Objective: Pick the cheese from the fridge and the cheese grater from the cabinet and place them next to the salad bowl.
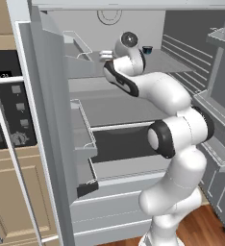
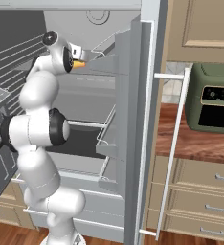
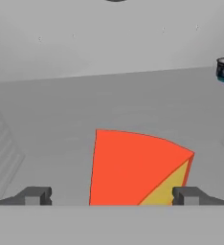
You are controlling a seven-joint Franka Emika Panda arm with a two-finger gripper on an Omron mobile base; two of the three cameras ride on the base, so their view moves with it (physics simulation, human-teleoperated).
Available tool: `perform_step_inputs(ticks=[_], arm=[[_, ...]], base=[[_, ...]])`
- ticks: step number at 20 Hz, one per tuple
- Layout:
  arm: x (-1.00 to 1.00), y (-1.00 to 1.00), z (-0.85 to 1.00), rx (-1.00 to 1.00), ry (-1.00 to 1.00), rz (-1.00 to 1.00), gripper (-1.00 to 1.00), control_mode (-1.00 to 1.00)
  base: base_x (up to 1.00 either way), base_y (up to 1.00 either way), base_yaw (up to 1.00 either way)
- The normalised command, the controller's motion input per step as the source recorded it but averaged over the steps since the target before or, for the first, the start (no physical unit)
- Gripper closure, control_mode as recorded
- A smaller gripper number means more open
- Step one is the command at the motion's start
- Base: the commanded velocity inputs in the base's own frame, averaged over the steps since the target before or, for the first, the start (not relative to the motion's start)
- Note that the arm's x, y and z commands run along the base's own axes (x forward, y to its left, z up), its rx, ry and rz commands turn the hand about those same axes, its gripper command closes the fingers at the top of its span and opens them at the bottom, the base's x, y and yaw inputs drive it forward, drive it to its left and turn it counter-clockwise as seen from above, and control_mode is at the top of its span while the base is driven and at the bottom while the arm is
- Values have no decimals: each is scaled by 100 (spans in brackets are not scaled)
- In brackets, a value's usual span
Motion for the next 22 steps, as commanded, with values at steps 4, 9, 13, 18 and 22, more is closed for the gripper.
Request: perform_step_inputs(ticks=[4,9,13,18,22], arm=[[9,0,-2,0,0,0,-100,-100],[0,3,-15,0,6,0,100,-100],[0,0,-21,2,5,0,100,-100],[-22,0,-21,5,1,0,100,-100],[-22,0,-4,4,-6,0,100,-100]], base=[[0,0,0],[0,0,0],[0,0,0],[0,0,0],[0,0,0]])
